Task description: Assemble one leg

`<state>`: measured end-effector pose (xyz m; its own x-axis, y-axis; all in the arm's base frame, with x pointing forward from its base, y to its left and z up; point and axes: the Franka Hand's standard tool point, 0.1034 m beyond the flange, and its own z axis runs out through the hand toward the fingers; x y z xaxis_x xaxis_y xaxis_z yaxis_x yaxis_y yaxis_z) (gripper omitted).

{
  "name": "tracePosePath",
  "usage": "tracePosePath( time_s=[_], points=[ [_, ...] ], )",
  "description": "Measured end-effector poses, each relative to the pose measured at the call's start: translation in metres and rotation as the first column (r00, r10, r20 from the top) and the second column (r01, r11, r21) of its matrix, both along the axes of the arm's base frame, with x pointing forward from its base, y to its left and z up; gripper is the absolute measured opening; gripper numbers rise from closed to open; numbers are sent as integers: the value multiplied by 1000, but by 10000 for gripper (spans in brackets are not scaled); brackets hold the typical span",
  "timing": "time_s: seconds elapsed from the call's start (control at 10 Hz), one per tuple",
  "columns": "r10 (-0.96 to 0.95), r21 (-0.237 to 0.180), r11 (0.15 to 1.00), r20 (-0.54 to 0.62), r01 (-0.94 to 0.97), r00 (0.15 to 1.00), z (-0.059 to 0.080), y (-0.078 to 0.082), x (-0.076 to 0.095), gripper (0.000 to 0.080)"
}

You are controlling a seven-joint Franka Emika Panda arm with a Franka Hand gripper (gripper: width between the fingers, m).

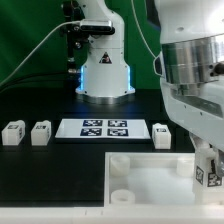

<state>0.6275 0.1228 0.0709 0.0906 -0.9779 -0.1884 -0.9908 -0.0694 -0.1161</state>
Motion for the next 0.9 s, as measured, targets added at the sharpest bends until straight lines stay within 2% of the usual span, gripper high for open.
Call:
tracePosePath(
  time_s=[0.1,0.3,0.4,0.5,0.6,0.7,0.8,0.9],
  points=[
    [-59,1,998,-3,59,998,0,2,0,297],
    [31,-8,999,13,-31,999,-1,2,0,297],
    [44,-10,999,13,-44,999,-1,2,0,494],
    [143,-15,990,9,-142,990,1,2,0,599],
    [355,-54,934,29,-353,935,5,1,4,599],
    [505,-96,861,43,-499,862,9,2,8,639],
    [564,-108,824,50,-557,824,7,1,7,639],
    [660,-128,749,59,-650,749,7,0,7,648]
  ],
)
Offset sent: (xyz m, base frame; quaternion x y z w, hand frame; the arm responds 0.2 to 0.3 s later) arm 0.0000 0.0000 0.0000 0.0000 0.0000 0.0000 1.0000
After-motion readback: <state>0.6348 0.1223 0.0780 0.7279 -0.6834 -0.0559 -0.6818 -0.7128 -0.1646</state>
